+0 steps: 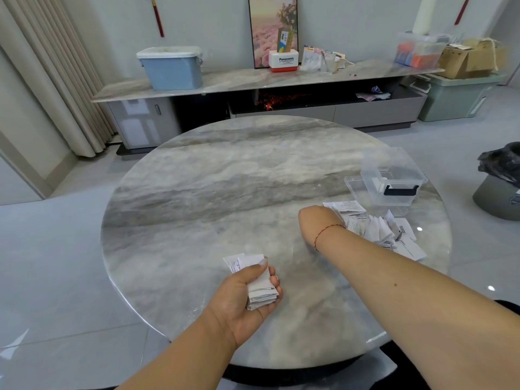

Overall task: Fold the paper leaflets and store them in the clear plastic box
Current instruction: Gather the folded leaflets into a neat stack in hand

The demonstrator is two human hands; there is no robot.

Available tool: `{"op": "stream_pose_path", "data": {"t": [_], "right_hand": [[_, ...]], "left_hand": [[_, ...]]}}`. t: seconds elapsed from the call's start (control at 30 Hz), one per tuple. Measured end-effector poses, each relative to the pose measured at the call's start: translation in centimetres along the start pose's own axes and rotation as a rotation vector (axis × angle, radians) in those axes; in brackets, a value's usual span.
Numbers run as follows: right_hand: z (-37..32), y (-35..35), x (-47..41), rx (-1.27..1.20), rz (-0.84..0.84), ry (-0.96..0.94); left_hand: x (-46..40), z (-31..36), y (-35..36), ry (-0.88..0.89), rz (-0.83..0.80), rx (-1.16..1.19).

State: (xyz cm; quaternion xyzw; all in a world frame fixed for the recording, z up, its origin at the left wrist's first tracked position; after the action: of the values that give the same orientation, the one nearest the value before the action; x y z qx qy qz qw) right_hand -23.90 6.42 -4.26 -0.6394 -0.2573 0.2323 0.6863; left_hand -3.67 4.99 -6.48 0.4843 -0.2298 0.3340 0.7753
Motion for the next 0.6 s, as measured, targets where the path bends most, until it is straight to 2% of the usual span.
{"op": "stream_pose_path", "data": {"t": [0.13, 0.2, 0.23, 0.3, 0.33, 0.37, 0.47, 0.6], "right_hand": [[0.2, 0.4, -1.0, 0.069, 0.089, -0.062], [0.4, -0.1, -0.9, 0.020, 0.162, -0.049], [0.2, -1.3, -0.6, -0.021, 0.283, -0.059], [-1.1, -5.6, 2.3, -0.173, 0.695, -0.149], [-2.0, -7.6, 5.3, -0.292, 0.904, -0.240], [-3.3, -8.5, 8.4, -0.408, 1.004, -0.359], [-7.0, -8.5, 15.3, -0.464, 1.040, -0.577], [-7.4, -6.9, 16.5, -0.459, 1.009, -0.610]], "left_hand": [[-0.4, 0.3, -0.3, -0.027, 0.005, 0.040], [-0.6, 0.3, -0.4, -0.046, 0.012, 0.065], [-0.6, 0.2, -0.4, -0.052, 0.013, 0.074], [-0.8, 0.3, -0.4, -0.045, 0.012, 0.083], [-0.9, 0.4, -0.3, -0.036, 0.008, 0.092], [-1.0, 0.6, -0.2, -0.022, 0.001, 0.098], [-0.6, 0.8, 0.4, 0.026, -0.049, 0.013], [-0.1, -0.1, 1.4, 0.010, -0.105, -0.004]]}}
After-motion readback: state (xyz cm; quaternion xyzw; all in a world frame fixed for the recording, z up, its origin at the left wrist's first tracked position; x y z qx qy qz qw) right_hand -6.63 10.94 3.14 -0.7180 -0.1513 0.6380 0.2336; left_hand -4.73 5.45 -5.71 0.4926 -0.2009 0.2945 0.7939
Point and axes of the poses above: each hand's wrist, its own x-axis away from the middle knuckle, its own y-axis out of the palm, z = x × y, the point moved 8 cm from there along -x, towards the middle knuckle, and after that the axes turned 11 degrees about z, right-handed, at the moved point
